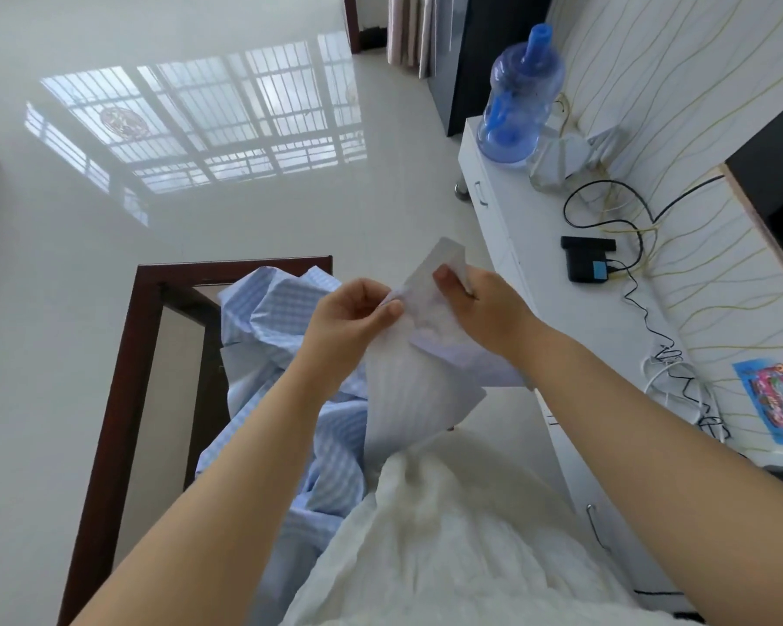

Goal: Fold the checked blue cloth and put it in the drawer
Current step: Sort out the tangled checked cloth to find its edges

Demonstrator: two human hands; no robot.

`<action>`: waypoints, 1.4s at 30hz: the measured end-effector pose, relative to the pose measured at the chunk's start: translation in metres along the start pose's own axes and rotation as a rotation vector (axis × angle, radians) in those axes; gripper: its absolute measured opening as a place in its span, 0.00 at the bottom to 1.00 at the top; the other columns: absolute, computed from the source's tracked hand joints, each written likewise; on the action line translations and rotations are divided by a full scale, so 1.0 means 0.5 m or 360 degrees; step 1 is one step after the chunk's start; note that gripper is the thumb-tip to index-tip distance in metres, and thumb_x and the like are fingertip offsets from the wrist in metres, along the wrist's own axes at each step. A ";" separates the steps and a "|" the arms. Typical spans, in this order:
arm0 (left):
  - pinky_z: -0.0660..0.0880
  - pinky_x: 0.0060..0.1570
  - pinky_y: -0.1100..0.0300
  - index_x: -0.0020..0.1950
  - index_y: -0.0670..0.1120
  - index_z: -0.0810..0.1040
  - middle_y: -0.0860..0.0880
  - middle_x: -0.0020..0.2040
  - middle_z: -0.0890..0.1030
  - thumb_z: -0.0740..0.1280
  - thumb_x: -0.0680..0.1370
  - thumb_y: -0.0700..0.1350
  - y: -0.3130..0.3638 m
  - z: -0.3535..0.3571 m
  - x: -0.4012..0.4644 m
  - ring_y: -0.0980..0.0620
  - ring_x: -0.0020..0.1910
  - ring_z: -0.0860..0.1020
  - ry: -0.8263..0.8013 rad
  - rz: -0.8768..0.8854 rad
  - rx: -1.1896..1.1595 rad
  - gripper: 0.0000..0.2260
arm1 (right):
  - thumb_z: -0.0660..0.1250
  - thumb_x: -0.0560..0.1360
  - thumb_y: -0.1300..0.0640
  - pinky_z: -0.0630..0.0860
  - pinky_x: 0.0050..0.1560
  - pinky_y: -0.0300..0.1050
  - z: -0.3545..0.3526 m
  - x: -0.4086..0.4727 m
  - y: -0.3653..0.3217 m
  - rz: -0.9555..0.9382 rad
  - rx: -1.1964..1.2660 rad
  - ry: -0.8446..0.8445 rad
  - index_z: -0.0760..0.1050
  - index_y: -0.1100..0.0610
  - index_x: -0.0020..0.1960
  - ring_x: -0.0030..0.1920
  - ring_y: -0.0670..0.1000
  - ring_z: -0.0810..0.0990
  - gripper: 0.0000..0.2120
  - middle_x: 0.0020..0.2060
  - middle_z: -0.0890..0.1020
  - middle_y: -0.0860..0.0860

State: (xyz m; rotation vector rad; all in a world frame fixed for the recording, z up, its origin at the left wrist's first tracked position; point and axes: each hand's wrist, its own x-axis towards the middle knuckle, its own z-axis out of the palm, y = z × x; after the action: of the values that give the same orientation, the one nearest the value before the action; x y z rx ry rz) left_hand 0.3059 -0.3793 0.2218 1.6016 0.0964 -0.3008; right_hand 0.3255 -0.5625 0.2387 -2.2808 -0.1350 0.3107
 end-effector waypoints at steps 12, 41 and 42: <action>0.78 0.48 0.48 0.46 0.43 0.80 0.44 0.41 0.83 0.75 0.67 0.55 -0.073 0.011 0.001 0.47 0.40 0.81 -0.0053 -0.0283 0.0628 0.18 | 0.62 0.79 0.53 0.67 0.37 0.38 -0.032 0.035 -0.018 -0.0465 -0.0064 0.0348 0.79 0.56 0.47 0.35 0.48 0.71 0.10 0.36 0.80 0.45; 0.76 0.48 0.50 0.48 0.50 0.75 0.45 0.49 0.81 0.60 0.79 0.48 -0.213 0.216 -0.068 0.44 0.47 0.78 0.0341 -0.1140 0.1423 0.06 | 0.66 0.74 0.50 0.71 0.40 0.48 -0.327 0.102 0.247 0.0023 -0.0063 0.0208 0.79 0.62 0.44 0.40 0.59 0.76 0.14 0.37 0.79 0.57; 0.75 0.50 0.50 0.49 0.47 0.76 0.42 0.50 0.81 0.58 0.80 0.44 -0.238 0.198 -0.089 0.42 0.48 0.77 0.0477 -0.1278 0.1414 0.08 | 0.67 0.74 0.50 0.71 0.40 0.47 -0.336 0.112 0.259 0.0090 -0.0006 0.0300 0.79 0.62 0.44 0.40 0.59 0.77 0.14 0.37 0.80 0.58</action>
State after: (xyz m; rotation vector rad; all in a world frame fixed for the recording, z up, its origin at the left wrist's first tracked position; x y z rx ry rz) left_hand 0.2206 -0.4651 0.1151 2.4289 0.9606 -0.7947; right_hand 0.4238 -0.7586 0.2394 -2.3067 0.0258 0.1236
